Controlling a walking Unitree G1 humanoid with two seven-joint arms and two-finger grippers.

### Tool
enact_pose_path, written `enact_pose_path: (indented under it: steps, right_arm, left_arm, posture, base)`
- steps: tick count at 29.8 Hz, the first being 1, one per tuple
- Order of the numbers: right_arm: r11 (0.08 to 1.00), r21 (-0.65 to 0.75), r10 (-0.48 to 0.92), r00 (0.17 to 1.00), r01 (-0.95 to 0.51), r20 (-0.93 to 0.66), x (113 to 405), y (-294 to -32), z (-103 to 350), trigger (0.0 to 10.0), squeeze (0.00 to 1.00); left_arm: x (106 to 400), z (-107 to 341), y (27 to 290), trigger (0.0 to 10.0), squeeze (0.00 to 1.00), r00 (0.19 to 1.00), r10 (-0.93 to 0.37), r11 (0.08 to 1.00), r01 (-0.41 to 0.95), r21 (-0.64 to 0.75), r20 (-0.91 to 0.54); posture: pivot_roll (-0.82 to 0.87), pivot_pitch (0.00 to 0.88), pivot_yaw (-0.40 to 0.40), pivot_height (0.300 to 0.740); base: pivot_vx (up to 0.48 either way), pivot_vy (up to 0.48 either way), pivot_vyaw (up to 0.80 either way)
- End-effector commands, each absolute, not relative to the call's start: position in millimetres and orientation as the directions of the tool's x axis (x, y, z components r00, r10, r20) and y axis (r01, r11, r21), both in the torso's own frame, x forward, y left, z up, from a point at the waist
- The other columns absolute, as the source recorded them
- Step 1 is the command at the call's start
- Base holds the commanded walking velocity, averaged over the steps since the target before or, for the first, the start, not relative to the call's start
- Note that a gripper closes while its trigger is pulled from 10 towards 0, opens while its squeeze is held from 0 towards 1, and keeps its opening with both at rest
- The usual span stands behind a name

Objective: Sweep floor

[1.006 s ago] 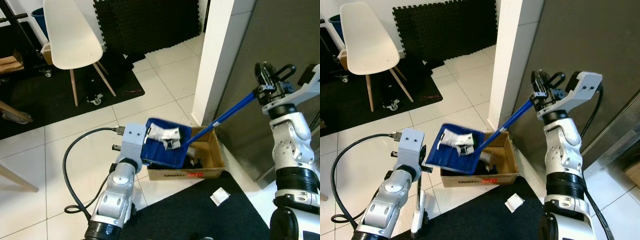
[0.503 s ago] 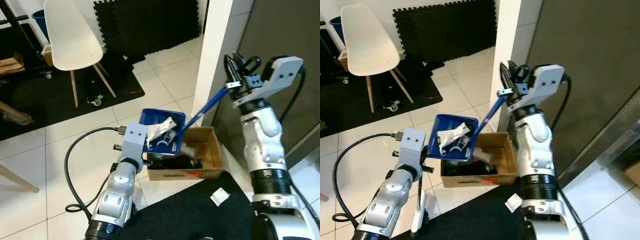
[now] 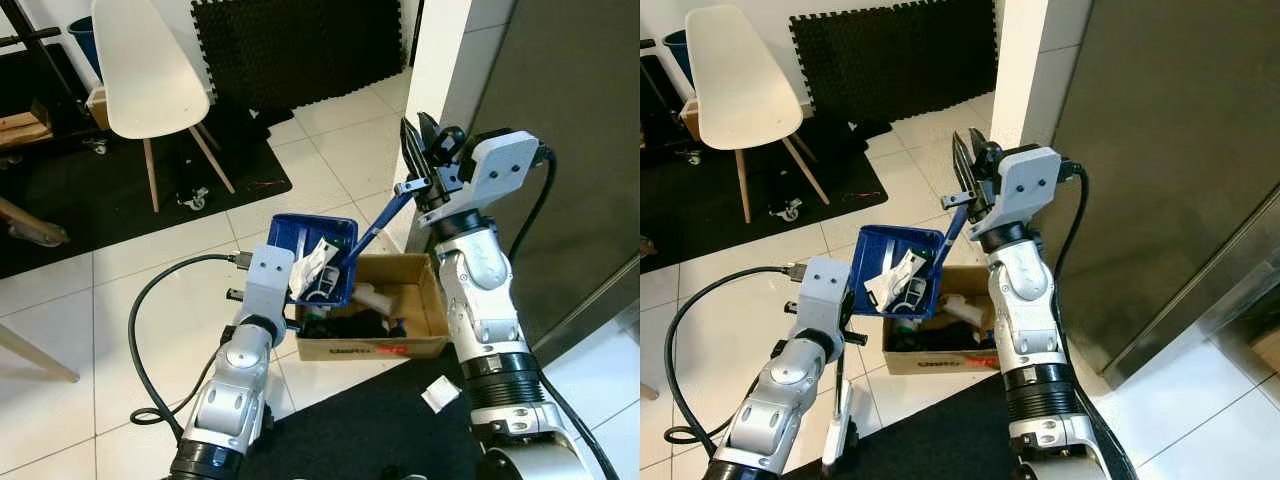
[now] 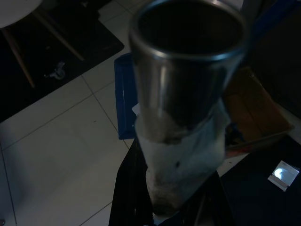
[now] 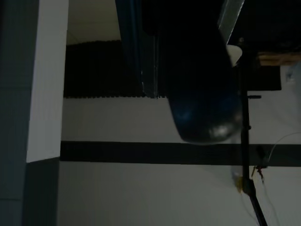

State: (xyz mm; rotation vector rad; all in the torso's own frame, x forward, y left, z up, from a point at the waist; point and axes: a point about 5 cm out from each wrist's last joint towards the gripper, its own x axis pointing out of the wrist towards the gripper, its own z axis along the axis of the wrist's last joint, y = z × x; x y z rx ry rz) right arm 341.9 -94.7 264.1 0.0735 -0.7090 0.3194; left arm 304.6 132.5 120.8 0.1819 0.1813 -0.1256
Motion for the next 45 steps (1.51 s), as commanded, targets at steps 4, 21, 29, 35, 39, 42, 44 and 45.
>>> enact_pose_path:
  steps: [4,21,29,35,39,42,44,45]
  right_arm:
    - [0.968,-0.046,0.204,0.668,-0.246,0.716,334.7,-92.6,272.1,10.0,0.0]
    - [0.967,-0.248,0.24,0.575,-0.067,0.782,323.5,-83.2,269.3,10.0,0.0]
    - [0.858,-0.512,0.48,0.406,-0.034,0.778,301.9,-59.0,263.1,10.0,0.0]
    - [0.823,-0.568,0.534,0.385,-0.03,0.753,297.9,-57.5,255.0,10.0,0.0]
    - [0.823,-0.568,0.534,0.385,-0.03,0.753,297.9,-57.5,255.0,10.0,0.0]
    - [0.808,-0.588,0.555,0.38,-0.034,0.74,296.2,-57.7,251.6,10.0,0.0]
    - [0.808,-0.588,0.555,0.38,-0.034,0.74,296.2,-57.7,251.6,10.0,0.0]
    - [0.787,-0.616,0.581,0.381,-0.035,0.719,295.6,-61.4,246.6,10.0,0.0]
  left_arm:
    - [303.3,119.9,129.2,10.0,0.0,0.974,-0.119,0.975,0.152,0.163,-0.195]
    - [301.9,119.8,128.4,10.0,0.0,0.973,-0.121,0.975,0.154,0.162,-0.196]
    - [301.1,119.4,129.1,10.0,0.0,0.972,-0.123,0.974,0.157,0.164,-0.199]
    - [301.3,119.5,129.0,10.0,0.0,0.972,-0.124,0.974,0.157,0.164,-0.199]
    - [301.3,119.5,129.0,10.0,0.0,0.972,-0.124,0.974,0.157,0.164,-0.199]
    - [301.3,119.4,129.2,10.0,0.0,0.972,-0.123,0.974,0.158,0.164,-0.2]
    - [301.3,119.4,129.2,10.0,0.0,0.972,-0.123,0.974,0.158,0.164,-0.2]
    - [301.5,119.4,129.3,10.0,0.0,0.972,-0.125,0.973,0.159,0.165,-0.2]
  posture:
    - [0.12,0.14,0.029,0.74]
    - [0.12,0.142,0.028,0.74]
    - [0.12,0.144,0.033,0.74]
    - [0.12,0.144,0.033,0.74]
    - [0.12,0.144,0.033,0.74]
    - [0.12,0.144,0.036,0.74]
    - [0.12,0.144,0.036,0.74]
    - [0.12,0.143,0.039,0.74]
  base:
    - [0.0,0.0,0.0]
    - [0.0,0.0,0.0]
    - [0.0,0.0,0.0]
    - [0.0,0.0,0.0]
    - [0.0,0.0,0.0]
    - [0.0,0.0,0.0]
    - [0.0,0.0,0.0]
    - [0.0,0.0,0.0]
